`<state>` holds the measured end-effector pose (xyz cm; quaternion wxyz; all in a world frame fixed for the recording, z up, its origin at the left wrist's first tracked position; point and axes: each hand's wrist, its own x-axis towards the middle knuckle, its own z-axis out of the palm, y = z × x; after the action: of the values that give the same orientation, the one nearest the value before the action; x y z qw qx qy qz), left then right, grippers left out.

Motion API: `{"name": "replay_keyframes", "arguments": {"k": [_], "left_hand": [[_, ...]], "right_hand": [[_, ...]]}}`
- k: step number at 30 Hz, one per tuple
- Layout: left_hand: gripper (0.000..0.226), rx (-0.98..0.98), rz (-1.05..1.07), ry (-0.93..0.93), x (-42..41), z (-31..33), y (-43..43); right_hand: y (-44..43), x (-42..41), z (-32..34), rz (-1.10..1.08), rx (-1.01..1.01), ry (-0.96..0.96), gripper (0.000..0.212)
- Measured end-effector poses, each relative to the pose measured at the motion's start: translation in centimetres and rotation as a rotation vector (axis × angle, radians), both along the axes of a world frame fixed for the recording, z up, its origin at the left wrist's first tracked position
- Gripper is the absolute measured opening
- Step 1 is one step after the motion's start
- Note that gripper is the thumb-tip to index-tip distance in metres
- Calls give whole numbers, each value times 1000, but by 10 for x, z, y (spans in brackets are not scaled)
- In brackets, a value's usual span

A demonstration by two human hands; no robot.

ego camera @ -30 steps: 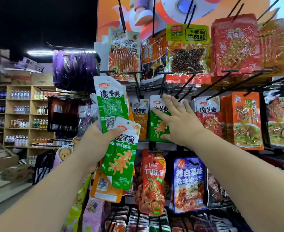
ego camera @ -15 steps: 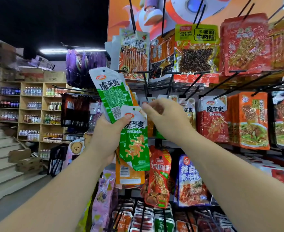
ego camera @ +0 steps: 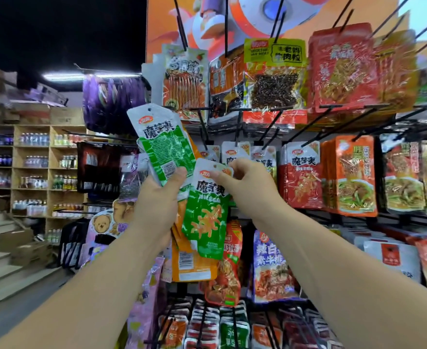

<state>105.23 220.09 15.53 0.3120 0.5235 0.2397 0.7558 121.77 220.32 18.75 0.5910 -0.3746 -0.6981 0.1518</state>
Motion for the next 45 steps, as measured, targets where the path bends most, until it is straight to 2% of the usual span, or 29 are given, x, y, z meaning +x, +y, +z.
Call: {"name": "replay_keyframes", "arguments": {"k": [2,3,4,6,7,8,10,12,15,22,31,35,41,45], "left_hand": [[113,-34,34,10,-7,-2,8],[115,-41,34,-3,-11,-4,14],[101,-20,34,0,-12,-5,15],[50,2,38,12,-14,-3,14],[32,18,40,8,-14,-3,15],[23,29,35,3,-14,-2,16],[31,28,52,37,-14,-2,15],[38,24,68,83,-17,-4,17],[17,33,82,122,-20,-8,19],[12,-16,55,102,-20,-6,18],[12,-12,37,104,-21,-6,16],[14,-11,16,112,-22,-7,15],[17,-3,-14,117,-21,-6,14],[16,-1,3,108,-20,-7,14]], "right_hand": [[0,9,6,-3,14,39,39],[1,13,10,-9,31,69,37],[2,17,16,-23,49,93,36],[8,23,29,-65,63,141,26],[10,25,37,-74,71,159,21],[12,26,44,-80,83,163,18],[19,26,56,-120,117,136,20],[26,23,62,-154,162,131,36],[33,19,64,-168,187,145,46],[36,15,67,-198,202,180,65],[24,16,74,-141,113,220,52],[19,18,71,-166,146,204,33],[21,19,71,-170,149,160,39],[21,15,74,-153,98,198,40]]}}
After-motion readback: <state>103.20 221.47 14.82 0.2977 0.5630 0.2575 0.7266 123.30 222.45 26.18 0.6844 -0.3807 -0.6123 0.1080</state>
